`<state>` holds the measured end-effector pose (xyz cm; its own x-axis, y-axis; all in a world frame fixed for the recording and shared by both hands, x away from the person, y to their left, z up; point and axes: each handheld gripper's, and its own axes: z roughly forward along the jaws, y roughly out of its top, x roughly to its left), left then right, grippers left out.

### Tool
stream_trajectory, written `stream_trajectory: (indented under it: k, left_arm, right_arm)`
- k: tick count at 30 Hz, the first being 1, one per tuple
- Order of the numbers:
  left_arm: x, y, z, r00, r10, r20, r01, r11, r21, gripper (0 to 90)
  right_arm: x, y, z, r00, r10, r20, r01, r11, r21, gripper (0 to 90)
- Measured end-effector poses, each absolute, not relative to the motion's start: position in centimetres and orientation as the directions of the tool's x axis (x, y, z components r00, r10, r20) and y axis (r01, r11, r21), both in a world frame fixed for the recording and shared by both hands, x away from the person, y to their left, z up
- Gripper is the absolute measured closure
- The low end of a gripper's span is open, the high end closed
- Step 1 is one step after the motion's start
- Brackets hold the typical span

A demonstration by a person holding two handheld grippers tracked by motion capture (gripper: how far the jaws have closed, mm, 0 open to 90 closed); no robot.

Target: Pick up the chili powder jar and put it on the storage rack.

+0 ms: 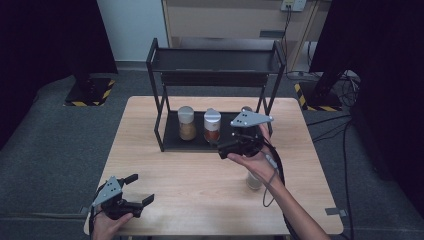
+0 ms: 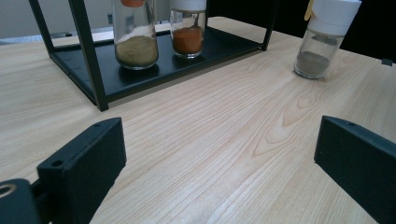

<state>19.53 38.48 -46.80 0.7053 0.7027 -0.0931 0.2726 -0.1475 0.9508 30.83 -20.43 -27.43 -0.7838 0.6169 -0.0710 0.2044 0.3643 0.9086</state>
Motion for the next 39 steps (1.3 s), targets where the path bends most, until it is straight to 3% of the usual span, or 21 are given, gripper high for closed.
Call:
stream_trajectory:
  k: [39]
  left_arm:
    - [19.4,38.4,-46.8,0.702,0.708,-0.079,0.262,-0.153,0.953,1.9]
  right_arm:
    - [22.4,-31.1,-31.6,-0.689,0.723,-0.045,0.245,0.291,0.925,6.6]
